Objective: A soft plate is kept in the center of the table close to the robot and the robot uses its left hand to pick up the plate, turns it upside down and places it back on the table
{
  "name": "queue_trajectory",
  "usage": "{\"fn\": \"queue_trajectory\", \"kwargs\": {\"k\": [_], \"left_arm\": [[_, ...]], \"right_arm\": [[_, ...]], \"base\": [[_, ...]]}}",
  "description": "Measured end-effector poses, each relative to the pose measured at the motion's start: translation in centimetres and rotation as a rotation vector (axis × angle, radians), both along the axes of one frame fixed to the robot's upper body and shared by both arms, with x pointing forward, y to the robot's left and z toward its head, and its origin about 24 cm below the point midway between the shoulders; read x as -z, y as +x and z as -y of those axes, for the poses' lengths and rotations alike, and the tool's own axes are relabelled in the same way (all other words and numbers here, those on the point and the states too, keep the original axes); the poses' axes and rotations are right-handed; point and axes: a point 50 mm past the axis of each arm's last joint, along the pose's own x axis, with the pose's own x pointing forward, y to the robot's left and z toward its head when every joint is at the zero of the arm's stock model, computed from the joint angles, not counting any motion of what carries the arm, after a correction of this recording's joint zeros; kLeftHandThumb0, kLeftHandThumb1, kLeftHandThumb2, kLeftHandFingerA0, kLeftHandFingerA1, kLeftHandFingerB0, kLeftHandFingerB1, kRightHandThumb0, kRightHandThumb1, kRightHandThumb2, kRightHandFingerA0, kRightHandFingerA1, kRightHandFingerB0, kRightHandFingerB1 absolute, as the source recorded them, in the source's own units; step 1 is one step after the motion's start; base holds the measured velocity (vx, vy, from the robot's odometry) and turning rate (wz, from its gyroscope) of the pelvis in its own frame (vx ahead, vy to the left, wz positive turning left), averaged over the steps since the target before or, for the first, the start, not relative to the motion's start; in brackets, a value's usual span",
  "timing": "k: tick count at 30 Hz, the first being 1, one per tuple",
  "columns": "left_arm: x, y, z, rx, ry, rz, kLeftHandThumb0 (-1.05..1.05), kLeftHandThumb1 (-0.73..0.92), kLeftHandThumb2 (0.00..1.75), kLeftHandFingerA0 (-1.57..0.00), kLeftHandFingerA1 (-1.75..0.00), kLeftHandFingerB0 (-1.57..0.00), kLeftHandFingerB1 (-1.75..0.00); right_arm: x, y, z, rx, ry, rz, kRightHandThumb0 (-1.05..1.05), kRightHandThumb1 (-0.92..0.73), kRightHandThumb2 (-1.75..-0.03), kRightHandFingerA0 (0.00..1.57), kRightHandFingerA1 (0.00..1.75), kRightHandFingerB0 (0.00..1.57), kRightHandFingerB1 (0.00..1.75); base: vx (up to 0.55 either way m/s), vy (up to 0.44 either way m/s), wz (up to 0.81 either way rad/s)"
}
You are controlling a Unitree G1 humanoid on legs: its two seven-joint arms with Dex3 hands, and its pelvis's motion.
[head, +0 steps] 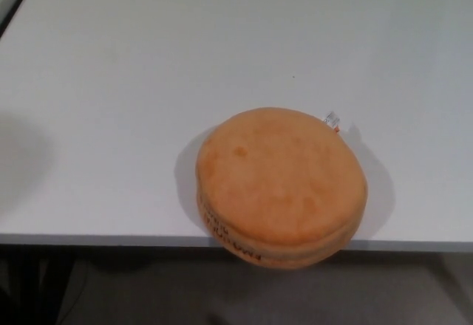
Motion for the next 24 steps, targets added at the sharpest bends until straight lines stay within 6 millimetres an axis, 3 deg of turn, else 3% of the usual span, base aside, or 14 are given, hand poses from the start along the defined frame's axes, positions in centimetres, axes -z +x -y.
{"fn": "queue_trajectory", "kwargs": {"k": [4, 5, 9, 12, 13, 24], "left_arm": [[-0.1, -0.1, 0.0, 0.012, 0.035, 0.025, -0.92, 0.86, 0.67, -0.24, -0.37, -0.16, -0.26], [-0.1, -0.2, 0.0, 0.015, 0.043, 0.03, -0.9, 0.67, 1.06, -0.17, -0.48, -0.08, -0.4], [-0.3, -0.2, 0.0, 0.029, 0.074, 0.061, -0.89, 0.68, 1.07, -0.17, -0.48, -0.08, -0.4], [-0.4, -0.3, 0.0, 0.045, 0.102, 0.084, -0.89, 0.68, 1.07, -0.17, -0.47, -0.08, -0.4], [-0.5, -0.3, 0.0, 0.05, 0.11, 0.091, -0.9, 0.87, 0.67, -0.24, -0.36, -0.17, -0.27], [-1.0, -0.2, -0.1, 0.106, 0.197, 0.17, -0.91, 0.87, 0.67, -0.25, -0.36, -0.18, -0.27]], "right_arm": [[0.0, 0.0, 0.0, 0.0, 0.0, 0.002, -0.63, -0.85, -0.66, 0.61, 0.51, 0.34, 0.31], [0.0, 0.0, 0.0, 0.001, 0.0, 0.002, -0.64, -0.85, -0.66, 0.6, 0.51, 0.33, 0.31], [0.0, -0.1, 0.0, 0.001, 0.0, 0.003, -0.63, -0.86, -0.66, 0.59, 0.51, 0.33, 0.31], [0.0, -0.2, 0.1, 0.003, 0.001, 0.002, -0.64, -0.86, -0.66, 0.6, 0.51, 0.33, 0.31], [0.0, -0.2, 0.1, 0.005, 0.002, 0.002, -0.64, -0.86, -0.66, 0.59, 0.51, 0.33, 0.31], [0.1, -0.6, 0.2, 0.023, 0.015, 0.007, -0.63, -0.86, -0.66, 0.55, 0.5, 0.33, 0.32]], "base": [[0.0, 0.0, 0.0], [0.0, 0.0, 0.0], [0.0, 0.0, 0.0], [0.0, 0.0, 0.0], [0.0, 0.0, 0.0], [0.0, 0.0, 0.0]]}}
